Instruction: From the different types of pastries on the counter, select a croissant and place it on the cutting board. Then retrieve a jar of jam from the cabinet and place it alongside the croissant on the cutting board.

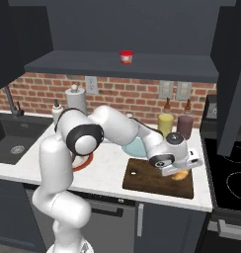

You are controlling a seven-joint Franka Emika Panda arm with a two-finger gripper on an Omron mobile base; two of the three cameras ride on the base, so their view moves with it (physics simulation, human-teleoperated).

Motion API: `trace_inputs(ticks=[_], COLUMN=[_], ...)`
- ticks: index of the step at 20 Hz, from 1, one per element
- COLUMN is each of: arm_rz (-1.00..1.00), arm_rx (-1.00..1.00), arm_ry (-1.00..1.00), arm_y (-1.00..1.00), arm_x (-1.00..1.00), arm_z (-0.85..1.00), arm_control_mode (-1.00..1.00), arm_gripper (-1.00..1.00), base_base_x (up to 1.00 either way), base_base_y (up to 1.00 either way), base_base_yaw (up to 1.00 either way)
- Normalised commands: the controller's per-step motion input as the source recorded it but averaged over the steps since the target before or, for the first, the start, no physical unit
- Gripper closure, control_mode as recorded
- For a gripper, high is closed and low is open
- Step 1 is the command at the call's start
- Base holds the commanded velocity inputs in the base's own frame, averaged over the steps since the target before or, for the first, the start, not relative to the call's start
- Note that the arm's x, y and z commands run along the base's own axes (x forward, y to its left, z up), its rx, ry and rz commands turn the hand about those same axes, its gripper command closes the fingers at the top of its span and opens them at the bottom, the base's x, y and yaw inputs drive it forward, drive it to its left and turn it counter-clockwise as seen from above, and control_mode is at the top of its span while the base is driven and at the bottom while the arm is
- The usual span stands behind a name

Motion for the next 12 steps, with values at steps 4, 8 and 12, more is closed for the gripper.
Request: trace_inputs(ticks=[4, 8, 12], arm_rz=[0.0, 0.0, -0.01], arm_rx=[-0.03, 0.0, 0.05], arm_ry=[0.01, -0.09, -0.18], arm_y=[0.0, -0.04, -0.01], arm_x=[-0.33, -0.51, -0.41], arm_z=[-0.05, 0.24, 0.64], arm_control_mode=[-1.0, -1.0, -1.0], arm_gripper=[-1.0, -1.0, -1.0], base_base_x=[0.0, 0.0, 0.0], base_base_y=[0.0, 0.0, 0.0], base_base_yaw=[0.0, 0.0, 0.0])
